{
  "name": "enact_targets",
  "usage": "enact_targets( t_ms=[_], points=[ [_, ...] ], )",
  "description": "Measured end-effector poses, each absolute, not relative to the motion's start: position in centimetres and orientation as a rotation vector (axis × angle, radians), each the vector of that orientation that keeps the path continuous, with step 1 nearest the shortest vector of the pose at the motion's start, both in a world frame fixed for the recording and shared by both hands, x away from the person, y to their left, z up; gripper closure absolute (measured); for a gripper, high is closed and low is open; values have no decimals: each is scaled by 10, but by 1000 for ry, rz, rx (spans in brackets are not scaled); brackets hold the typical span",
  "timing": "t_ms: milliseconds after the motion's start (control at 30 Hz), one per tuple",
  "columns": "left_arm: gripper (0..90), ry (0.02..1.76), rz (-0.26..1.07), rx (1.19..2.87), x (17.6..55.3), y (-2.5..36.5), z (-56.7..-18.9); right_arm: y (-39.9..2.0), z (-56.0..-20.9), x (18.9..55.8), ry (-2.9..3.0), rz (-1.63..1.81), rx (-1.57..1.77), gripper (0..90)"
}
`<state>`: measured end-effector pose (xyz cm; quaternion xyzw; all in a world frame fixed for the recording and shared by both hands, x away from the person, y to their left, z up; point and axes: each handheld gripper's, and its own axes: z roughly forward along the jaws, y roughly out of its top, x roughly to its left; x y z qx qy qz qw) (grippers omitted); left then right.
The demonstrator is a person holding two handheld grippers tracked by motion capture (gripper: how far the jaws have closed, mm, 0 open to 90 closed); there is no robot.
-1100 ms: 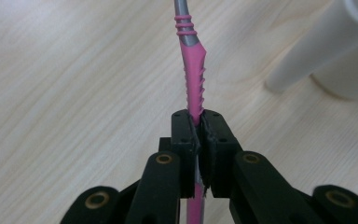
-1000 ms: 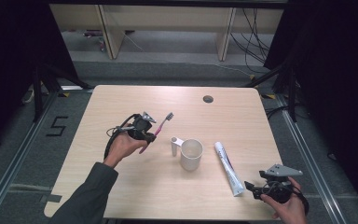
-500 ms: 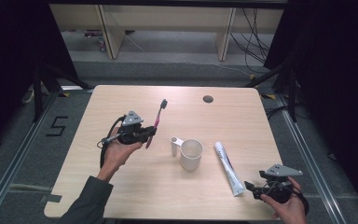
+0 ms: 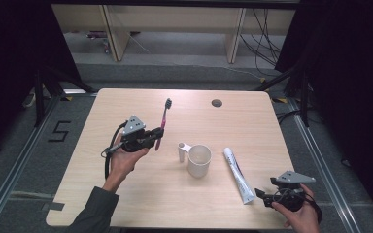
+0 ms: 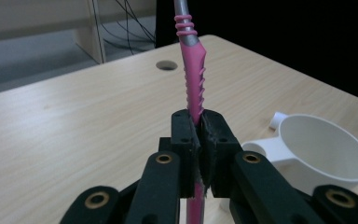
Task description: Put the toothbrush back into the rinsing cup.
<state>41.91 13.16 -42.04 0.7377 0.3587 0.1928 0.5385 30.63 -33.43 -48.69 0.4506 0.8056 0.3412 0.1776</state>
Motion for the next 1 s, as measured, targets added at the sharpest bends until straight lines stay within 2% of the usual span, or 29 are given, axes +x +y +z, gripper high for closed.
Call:
enact_targets(
  t_ms=[400,1000],
  points=[
    [834,848,450,1678,421,118,-424,-334,-487,306,2275,974,1301,246],
    [834,731,461,1603,423,93,-416,-333,-487,306,2273,989,1307,246]
  ],
)
